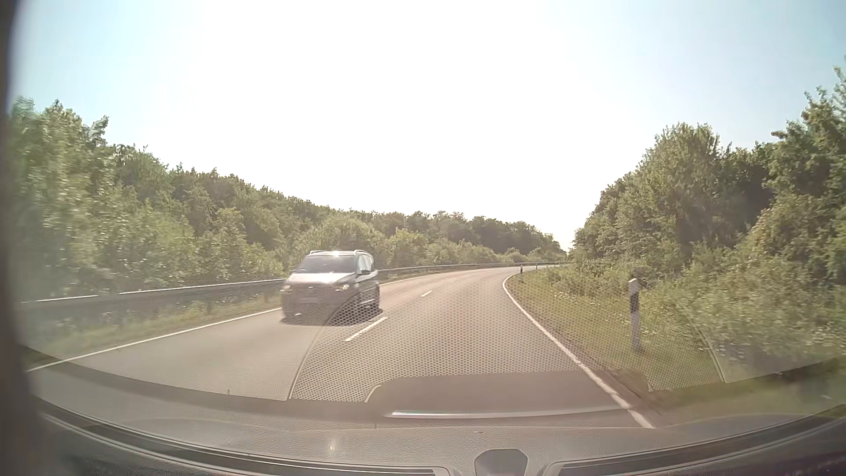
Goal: Follow the waypoints while adhering to traffic rules and regulations
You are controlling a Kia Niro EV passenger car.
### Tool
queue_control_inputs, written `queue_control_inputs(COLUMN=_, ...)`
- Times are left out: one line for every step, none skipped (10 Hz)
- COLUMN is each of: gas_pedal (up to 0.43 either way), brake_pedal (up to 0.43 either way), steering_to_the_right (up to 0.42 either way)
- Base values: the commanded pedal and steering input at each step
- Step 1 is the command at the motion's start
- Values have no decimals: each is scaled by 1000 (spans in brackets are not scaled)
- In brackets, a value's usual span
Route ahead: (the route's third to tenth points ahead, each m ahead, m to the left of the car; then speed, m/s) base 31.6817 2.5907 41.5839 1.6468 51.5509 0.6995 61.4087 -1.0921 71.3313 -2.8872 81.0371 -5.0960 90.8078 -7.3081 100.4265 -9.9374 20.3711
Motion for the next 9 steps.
queue_control_inputs(gas_pedal=189, brake_pedal=6, steering_to_the_right=12)
queue_control_inputs(gas_pedal=189, brake_pedal=6, steering_to_the_right=12)
queue_control_inputs(gas_pedal=189, brake_pedal=6, steering_to_the_right=12)
queue_control_inputs(gas_pedal=189, brake_pedal=6, steering_to_the_right=13)
queue_control_inputs(gas_pedal=189, brake_pedal=6, steering_to_the_right=15)
queue_control_inputs(gas_pedal=197, brake_pedal=6, steering_to_the_right=16)
queue_control_inputs(gas_pedal=197, brake_pedal=6, steering_to_the_right=17)
queue_control_inputs(gas_pedal=197, brake_pedal=6, steering_to_the_right=18)
queue_control_inputs(gas_pedal=197, brake_pedal=6, steering_to_the_right=18)
